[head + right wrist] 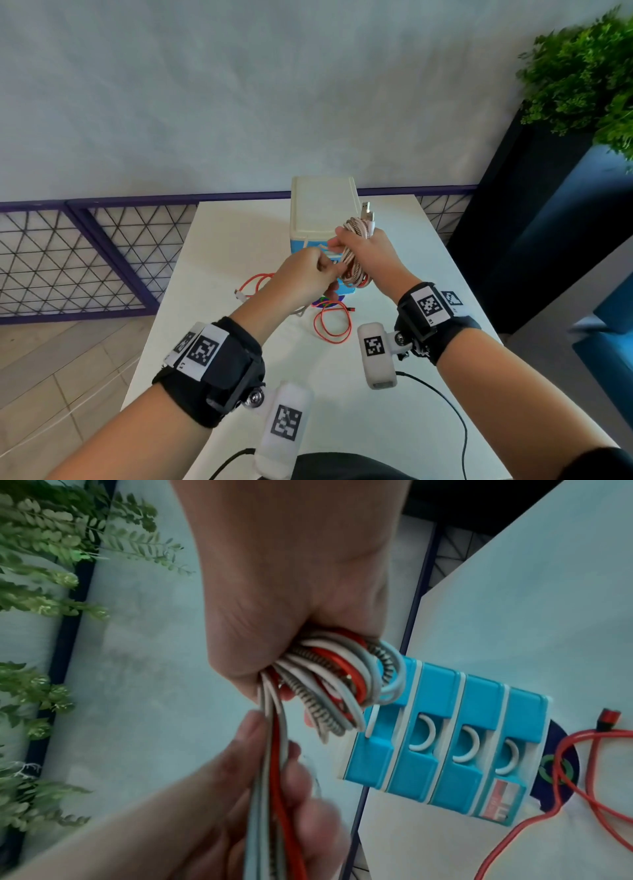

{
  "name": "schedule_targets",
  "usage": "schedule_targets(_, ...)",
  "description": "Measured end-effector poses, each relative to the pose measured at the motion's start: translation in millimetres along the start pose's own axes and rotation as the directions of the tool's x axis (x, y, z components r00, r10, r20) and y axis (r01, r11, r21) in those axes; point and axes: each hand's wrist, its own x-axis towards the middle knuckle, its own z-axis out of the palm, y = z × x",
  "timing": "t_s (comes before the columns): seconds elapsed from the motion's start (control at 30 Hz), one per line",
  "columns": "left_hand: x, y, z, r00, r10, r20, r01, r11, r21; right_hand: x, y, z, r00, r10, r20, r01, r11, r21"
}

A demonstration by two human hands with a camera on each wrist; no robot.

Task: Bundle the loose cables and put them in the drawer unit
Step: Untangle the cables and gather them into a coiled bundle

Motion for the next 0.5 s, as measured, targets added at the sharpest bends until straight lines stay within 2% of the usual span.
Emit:
schedule_targets(0.03, -1.6, -1.2, 0.6, 1.000, -0.001, 0.011, 0.001, 1.000, 0.020, 0.3, 0.6, -2.8, 1.000, 0.006, 0.001, -0.006, 1.000, 0.016)
schedule_targets(0.1, -2.7, -2.3, 4.7, 0.993, -0.019, 0.117, 0.012, 0.998, 0.058, -0.6, 2.1, -4.6, 1.000, 0.014, 0.011, -0.015, 0.999, 0.044)
schedule_targets(0.23, -2.8, -1.9, 12.8, 0.938, -0.089, 0.334, 0.118, 0.991, -0.067, -7.9, 2.4, 2.1, 0.996, 0.042, 0.077, -0.059, 0.968, 0.242)
schedule_targets(0.37, -7.1, -3.0, 12.3, 0.925, -0.062, 0.376, 0.090, 0.994, -0.058, -18.1, 1.5, 3.5, 0.981, 0.020, 0.191, -0.117, 0.850, 0.513)
schedule_targets(0.5, -9.3, -3.5, 17.1, 0.925, -0.041, 0.378, 0.051, 0.999, -0.016, -21.7, -3.0, 6.1, 0.989, 0.047, 0.141, -0.120, 0.809, 0.576)
